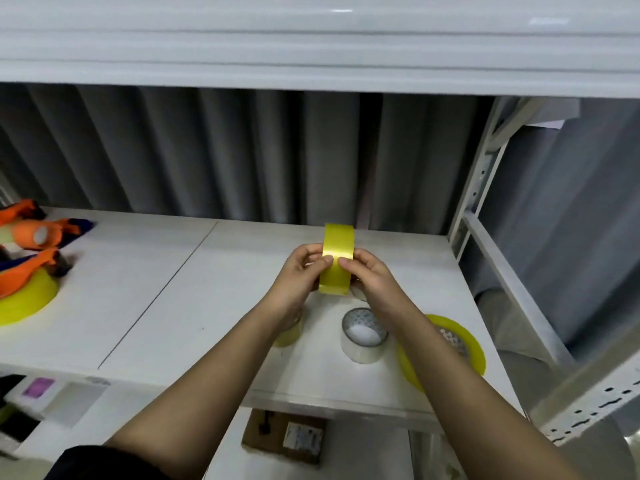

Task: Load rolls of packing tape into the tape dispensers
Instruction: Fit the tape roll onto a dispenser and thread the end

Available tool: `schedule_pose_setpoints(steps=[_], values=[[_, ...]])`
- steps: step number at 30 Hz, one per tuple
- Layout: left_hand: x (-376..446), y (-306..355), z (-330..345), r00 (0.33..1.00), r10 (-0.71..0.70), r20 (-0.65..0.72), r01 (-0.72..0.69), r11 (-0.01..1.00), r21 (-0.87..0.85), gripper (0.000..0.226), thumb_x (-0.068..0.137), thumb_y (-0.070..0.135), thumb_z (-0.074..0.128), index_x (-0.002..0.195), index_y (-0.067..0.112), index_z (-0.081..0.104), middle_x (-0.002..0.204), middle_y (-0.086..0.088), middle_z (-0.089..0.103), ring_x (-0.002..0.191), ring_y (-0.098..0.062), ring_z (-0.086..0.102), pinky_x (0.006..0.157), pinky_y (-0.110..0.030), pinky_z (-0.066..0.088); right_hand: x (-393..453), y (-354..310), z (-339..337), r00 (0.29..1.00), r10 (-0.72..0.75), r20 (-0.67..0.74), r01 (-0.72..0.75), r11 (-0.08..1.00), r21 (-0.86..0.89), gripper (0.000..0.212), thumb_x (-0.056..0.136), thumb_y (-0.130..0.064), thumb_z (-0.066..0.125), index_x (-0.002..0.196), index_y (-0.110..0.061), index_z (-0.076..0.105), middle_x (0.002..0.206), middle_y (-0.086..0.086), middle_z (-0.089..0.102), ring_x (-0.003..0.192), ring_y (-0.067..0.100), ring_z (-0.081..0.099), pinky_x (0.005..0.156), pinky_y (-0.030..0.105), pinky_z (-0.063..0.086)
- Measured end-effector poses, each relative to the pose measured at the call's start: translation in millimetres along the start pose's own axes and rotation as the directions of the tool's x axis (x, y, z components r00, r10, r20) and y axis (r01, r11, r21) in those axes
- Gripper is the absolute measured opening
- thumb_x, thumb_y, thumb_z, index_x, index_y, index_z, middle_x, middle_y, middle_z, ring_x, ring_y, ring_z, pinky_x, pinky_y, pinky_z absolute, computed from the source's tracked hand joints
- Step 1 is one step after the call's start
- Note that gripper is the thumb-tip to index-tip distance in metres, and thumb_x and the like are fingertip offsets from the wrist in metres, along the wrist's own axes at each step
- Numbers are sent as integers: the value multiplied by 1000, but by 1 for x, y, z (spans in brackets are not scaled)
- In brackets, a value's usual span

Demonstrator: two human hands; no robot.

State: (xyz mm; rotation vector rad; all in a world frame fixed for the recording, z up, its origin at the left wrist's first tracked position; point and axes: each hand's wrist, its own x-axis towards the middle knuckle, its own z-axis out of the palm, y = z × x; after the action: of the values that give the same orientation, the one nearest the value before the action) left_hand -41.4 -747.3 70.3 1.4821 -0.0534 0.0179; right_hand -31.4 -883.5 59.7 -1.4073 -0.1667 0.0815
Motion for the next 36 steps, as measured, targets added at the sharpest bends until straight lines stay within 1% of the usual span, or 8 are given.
schedule_pose_setpoints(steps=[2,5,8,14,19,23,25,36], values=[[-5,2,-5,1000,20,-15,-20,1000,-3,24,96,8,51,120,4,53,97,-6,64,80,-10,63,63,-17,53,0,3,11,999,-38,-28,37,999,-33,21,96,-11,55,114,-1,59,103,10,67,90,14,64,87,30,51],[-9,4,-18,999,31,-32,-30,999,13,23,96,10,52,119,6,54,91,1,64,80,-7,63,71,-20,53,3,10,29,993,-102,-56,97,992,-83,14,96,-9,54,108,-5,58,97,6,67,78,0,64,72,15,50],[-9,8,-46,999,49,-17,-47,995,86,24,96,13,53,119,12,56,94,3,63,88,-8,63,76,-18,53,7,13,51,992,-113,-57,108,990,-92,19,96,-10,55,113,-4,58,95,1,66,77,-4,64,68,11,47],[-2,12,-129,991,128,41,-135,942,308,18,95,15,54,112,15,60,97,0,61,87,-7,58,78,-14,48,29,21,116,997,-36,-68,27,990,-135,10,93,-30,61,94,-20,62,86,0,64,80,14,59,75,33,49],[22,20,-227,973,206,100,-215,667,714,15,93,27,48,97,23,62,97,7,66,89,-14,63,83,-32,50,53,35,191,990,7,-142,-39,975,-219,19,98,-27,52,82,-16,49,72,-1,44,66,9,42,56,16,36],[43,26,-295,948,242,207,-229,64,971,23,93,30,44,108,16,55,110,-4,63,97,-26,60,80,-34,44,70,43,241,984,46,-174,-79,980,-184,15,96,-28,54,93,-13,51,81,7,46,74,15,45,62,24,36],[50,22,-320,960,169,223,-210,-92,973,30,94,33,41,115,13,51,115,-7,61,103,-28,58,83,-34,41,75,45,260,980,56,-190,-88,982,-165,16,95,-29,56,93,-13,52,82,8,45,75,17,44,64,27,35],[62,8,-391,998,46,46,-33,-246,969,39,96,36,39,125,11,44,120,-10,57,106,-29,56,85,-34,38,101,63,304,979,88,-181,-118,980,-162,19,94,-30,58,92,-13,49,78,6,43,69,16,42,60,25,34]])
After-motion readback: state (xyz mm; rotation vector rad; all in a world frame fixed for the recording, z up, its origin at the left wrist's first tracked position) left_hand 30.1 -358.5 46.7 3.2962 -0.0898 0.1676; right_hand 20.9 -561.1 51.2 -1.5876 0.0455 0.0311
